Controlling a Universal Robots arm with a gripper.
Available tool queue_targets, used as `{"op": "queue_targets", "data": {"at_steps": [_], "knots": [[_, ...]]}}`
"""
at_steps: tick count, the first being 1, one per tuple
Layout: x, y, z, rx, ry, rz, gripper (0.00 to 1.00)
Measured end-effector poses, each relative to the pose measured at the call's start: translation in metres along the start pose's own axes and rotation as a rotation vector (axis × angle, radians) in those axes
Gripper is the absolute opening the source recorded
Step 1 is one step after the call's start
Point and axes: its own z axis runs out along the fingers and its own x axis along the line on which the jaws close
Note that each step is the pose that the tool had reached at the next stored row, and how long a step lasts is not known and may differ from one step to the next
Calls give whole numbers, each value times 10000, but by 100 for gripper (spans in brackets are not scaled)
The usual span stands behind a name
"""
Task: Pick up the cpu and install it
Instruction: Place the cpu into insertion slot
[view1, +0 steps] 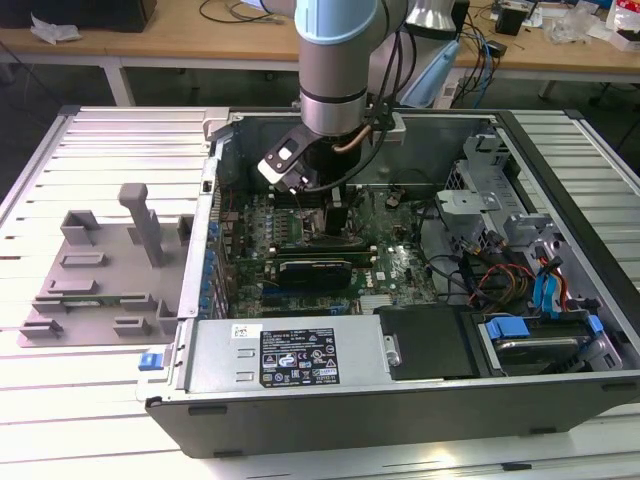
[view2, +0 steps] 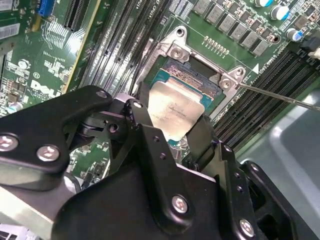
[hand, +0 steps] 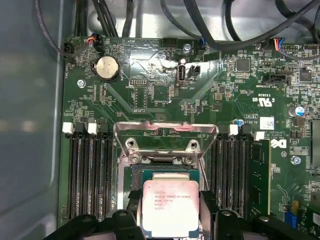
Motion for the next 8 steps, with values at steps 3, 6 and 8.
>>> {"op": "queue_targets", "data": {"at_steps": [3, 6, 8], "knots": [[31, 0, 3, 1, 0, -1, 55], [35, -20, 50, 2, -4, 59, 55], [35, -23, 68, 2, -4, 73, 55]]}}
